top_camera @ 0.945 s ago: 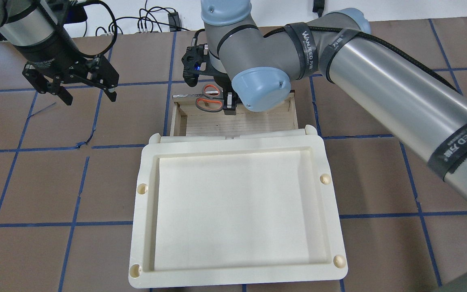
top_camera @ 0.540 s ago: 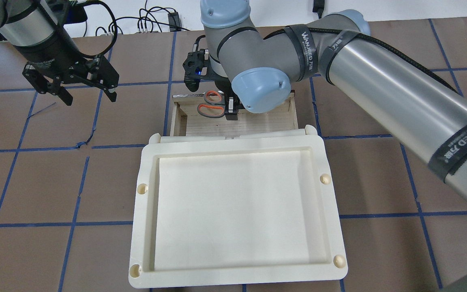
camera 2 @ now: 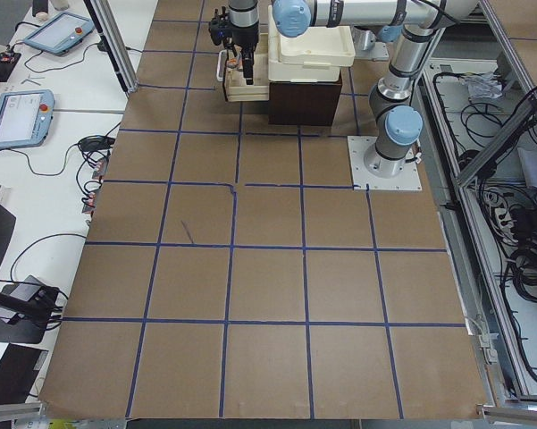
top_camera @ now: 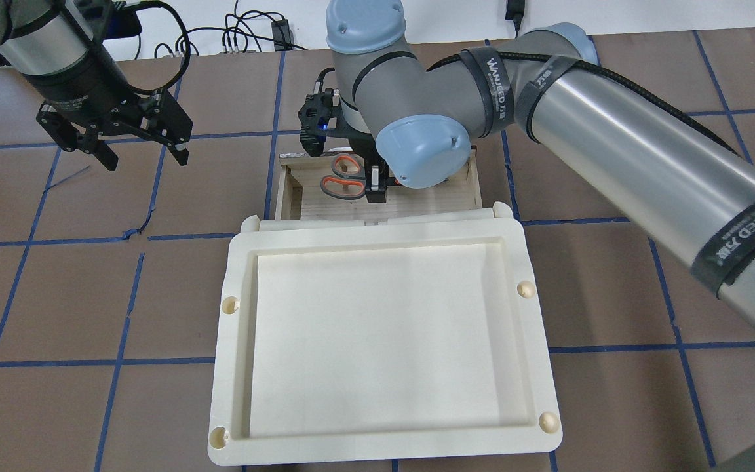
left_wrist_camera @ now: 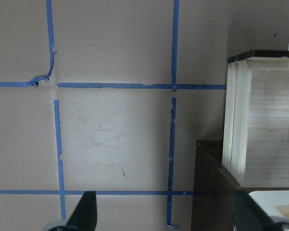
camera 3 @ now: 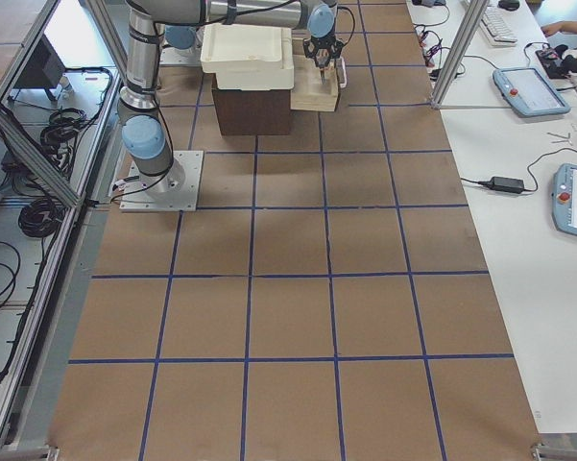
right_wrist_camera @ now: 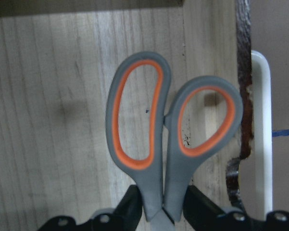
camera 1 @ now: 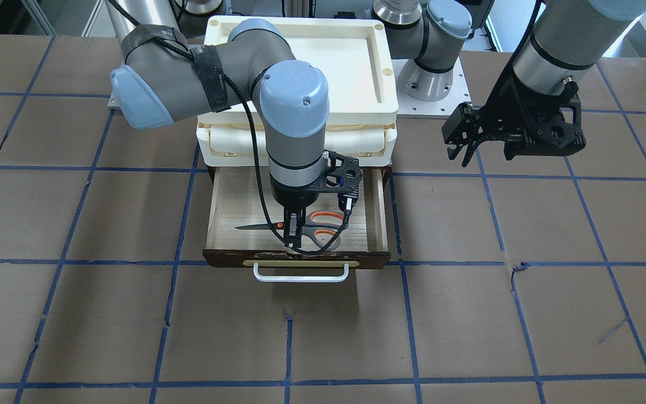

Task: Put scissors in drawer and close it
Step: 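Lower the scissors into the drawer and open the right gripper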

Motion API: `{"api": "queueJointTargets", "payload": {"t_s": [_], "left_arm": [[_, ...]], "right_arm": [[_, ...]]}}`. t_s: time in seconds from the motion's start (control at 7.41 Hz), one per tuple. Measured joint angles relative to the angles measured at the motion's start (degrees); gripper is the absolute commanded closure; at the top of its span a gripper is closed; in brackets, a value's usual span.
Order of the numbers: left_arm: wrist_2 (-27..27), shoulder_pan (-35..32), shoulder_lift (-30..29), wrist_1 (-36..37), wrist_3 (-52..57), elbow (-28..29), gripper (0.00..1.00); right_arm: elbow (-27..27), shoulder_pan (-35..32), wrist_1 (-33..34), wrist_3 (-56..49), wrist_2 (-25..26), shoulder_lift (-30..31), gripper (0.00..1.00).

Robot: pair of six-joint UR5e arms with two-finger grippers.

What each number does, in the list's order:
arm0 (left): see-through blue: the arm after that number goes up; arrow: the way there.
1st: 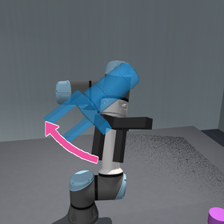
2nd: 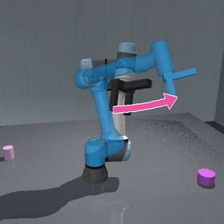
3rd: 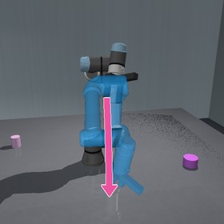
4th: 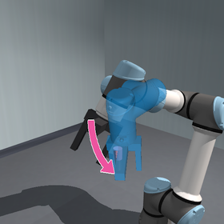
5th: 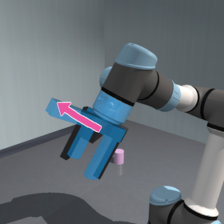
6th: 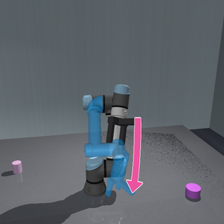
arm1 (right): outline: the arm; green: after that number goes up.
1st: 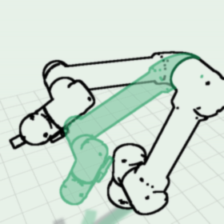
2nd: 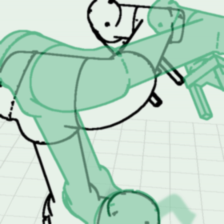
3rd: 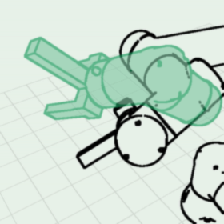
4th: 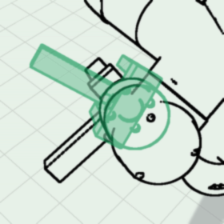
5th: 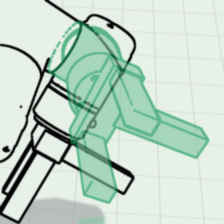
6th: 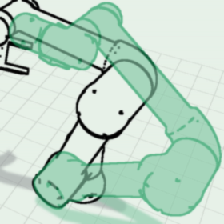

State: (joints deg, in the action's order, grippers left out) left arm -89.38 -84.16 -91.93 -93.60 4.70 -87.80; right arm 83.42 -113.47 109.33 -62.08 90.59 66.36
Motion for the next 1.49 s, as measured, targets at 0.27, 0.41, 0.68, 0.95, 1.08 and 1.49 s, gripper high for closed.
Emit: {"api": "queueJointTargets", "payload": {"t_s": [0.27, 0.41, 0.68, 0.95, 1.08, 1.49], "left_arm": [[0.0, 0.0, 0.0, 0.0, 0.1, 0.0, 0.00], [0.0, 0.0, 0.0, 0.0, 0.1, 0.0, 0.00], [0.0, 0.0, 0.0, 0.0, 0.1, 0.0, 0.00], [0.0, -0.1, 0.0, 0.0, 0.1, 0.0, 0.00], [0.0, -0.1, 0.0, 0.0, 0.1, 0.0, 0.00], [0.0, -0.2, 0.0, 0.0, 0.1, 0.0, 0.00]], "right_arm": [[0.1, 0.0, -0.9, 0.2, -0.2, 0.2, 0.75], [0.1, 0.0, -1.9, 0.2, -0.7, 0.8, 0.75], [0.1, 0.0, -3.5, 0.2, -1.3, 1.7, 0.27], [0.1, 0.1, -3.6, 0.3, -2.3, 1.7, 0.09], [-0.2, 0.3, -3.6, 0.4, -3.3, 1.8, 0.07], [-3.4, 5.0, -5.0, 2.1, -4.5, 5.0, 0.01]]}}
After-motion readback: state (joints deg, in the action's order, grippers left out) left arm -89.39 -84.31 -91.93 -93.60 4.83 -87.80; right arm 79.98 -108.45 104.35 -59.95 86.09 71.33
